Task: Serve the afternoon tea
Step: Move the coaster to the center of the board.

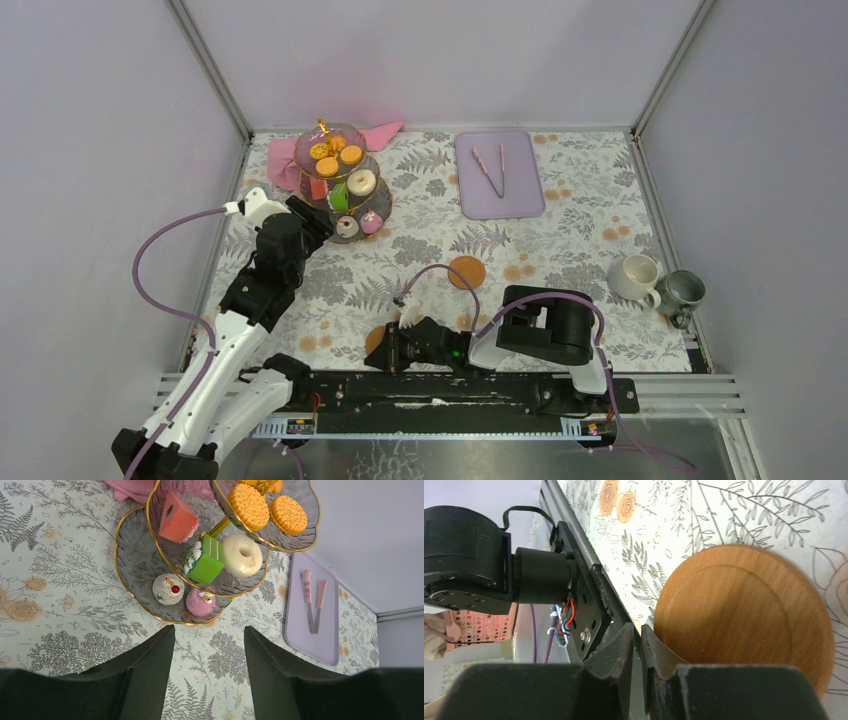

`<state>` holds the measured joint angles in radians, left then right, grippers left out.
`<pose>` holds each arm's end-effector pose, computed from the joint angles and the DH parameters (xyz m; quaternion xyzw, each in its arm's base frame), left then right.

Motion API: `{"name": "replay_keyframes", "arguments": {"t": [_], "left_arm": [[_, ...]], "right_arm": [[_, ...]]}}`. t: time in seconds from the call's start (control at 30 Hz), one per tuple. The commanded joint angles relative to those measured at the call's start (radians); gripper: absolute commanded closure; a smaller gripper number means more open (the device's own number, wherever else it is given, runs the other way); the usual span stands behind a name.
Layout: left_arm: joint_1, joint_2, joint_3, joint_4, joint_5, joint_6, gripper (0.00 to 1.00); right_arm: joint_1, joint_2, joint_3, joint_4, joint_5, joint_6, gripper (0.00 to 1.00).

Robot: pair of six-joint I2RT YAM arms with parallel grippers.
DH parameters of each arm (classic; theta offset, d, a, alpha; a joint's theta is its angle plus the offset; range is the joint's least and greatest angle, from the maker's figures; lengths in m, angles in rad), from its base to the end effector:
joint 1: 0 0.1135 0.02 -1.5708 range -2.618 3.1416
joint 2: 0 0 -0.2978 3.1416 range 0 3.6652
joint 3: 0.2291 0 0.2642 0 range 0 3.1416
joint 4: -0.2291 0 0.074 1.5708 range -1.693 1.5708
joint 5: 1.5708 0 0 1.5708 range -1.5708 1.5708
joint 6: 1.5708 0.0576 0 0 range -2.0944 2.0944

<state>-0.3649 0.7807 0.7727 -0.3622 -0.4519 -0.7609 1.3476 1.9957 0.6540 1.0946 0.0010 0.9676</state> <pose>0.1804 -0.0420 0.3355 -0.2823 0.7636 -0.1374 0.5642 0.0858 0.3776 0.1157 -0.1487 0.7747 0.5627 0.2471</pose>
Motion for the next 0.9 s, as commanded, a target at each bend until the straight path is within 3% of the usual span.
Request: {"name": "replay_keyframes", "arguments": {"t": [0.0,0.87], "left_arm": [[-0.005,0.0,0.018,0.025,0.005,0.016,0.4],[-0.005,-0.002,0.024,0.022,0.005,0.032,0.4]], "right_arm": [[0.008,0.018,0.021,0.054,0.049,0.001,0.83],[0.018,0.021,0.002,0.039,0.057,0.022,0.83]]}}
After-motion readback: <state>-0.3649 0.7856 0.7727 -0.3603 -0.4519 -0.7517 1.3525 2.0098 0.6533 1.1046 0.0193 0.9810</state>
